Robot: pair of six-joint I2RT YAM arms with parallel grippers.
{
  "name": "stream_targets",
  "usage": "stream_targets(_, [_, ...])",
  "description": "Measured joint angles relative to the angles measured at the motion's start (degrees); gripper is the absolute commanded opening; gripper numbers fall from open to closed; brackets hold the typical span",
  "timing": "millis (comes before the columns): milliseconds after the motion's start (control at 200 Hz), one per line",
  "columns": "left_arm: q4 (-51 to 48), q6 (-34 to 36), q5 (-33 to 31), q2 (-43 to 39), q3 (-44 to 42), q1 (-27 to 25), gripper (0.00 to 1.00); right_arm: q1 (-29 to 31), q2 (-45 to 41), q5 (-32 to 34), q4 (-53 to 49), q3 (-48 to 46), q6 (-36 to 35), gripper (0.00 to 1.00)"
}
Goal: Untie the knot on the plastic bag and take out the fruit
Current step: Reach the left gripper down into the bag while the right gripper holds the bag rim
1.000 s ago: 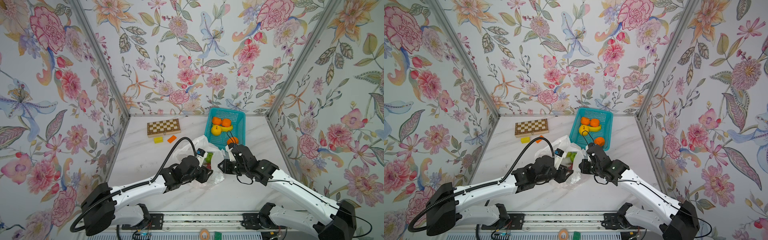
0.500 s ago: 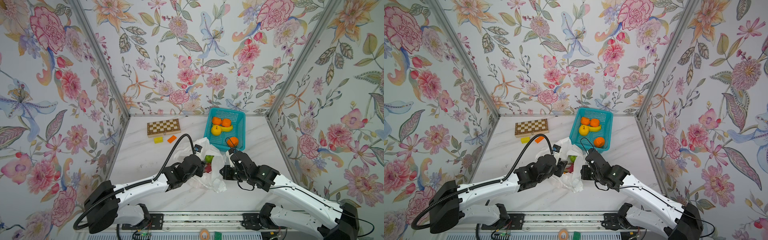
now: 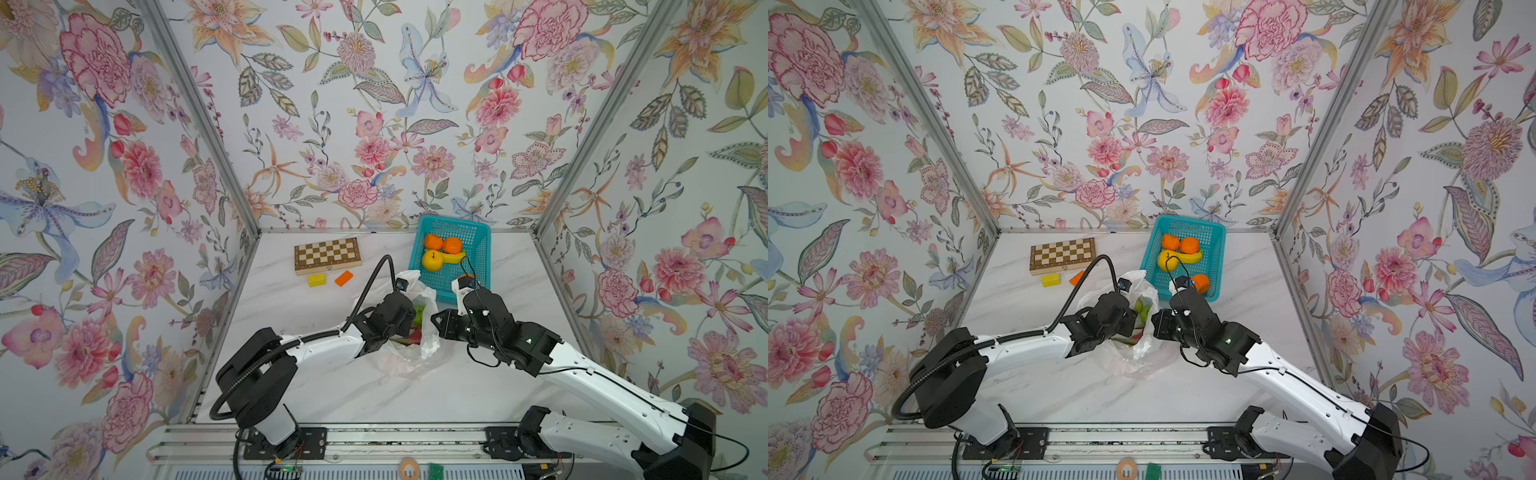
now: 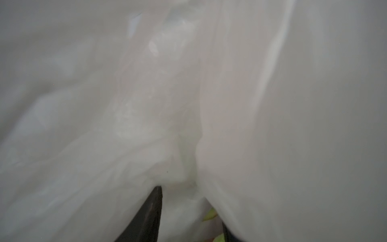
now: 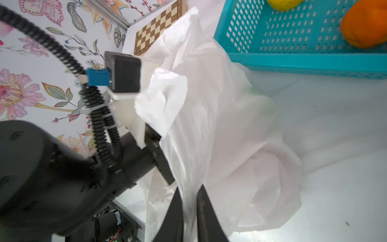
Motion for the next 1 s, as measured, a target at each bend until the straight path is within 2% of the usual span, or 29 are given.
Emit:
stream_targets(180, [0.0, 0.5, -3.4, 5.4, 3.6, 1.2, 0.73, 0.0, 0.7, -0.1, 1.1, 0.6, 0.2, 0.15])
stream_targets(350, [0.6, 0.6, -5.2, 9.6, 5.4, 3.2, 0.75, 0.2, 0.7, 0.0, 1.1, 0.6, 0.4, 0.15])
stream_targets(540, [2.5, 0.4, -0.9, 14.7, 7.1, 5.8, 0.75, 0.3, 0.7, -0.1, 1.0, 0.6, 0.6, 0.15])
stream_targets(646, [3.1, 0.3, 1.8, 17.0, 7.7, 6.7, 0.7, 0.3, 0.6, 0.0, 1.1, 0.4, 0.9, 0.14])
stream_targets(816, [3.5, -0.3, 5.4, 19.4, 9.0, 7.9, 0.51, 0.3, -0.1, 0.2, 0.6, -0.1, 1.2, 0.16])
stream_targets(931, [3.6, -1.0, 6.8, 19.4, 9.0, 8.1, 0.42, 0.3, -0.9, 0.3, 0.4, -0.1, 1.6, 0.23])
stream_targets(1001, [3.8, -1.1, 7.8, 19.4, 9.0, 8.1, 0.4, 0.3, -1.2, 0.5, 0.4, -0.1, 1.7, 0.33])
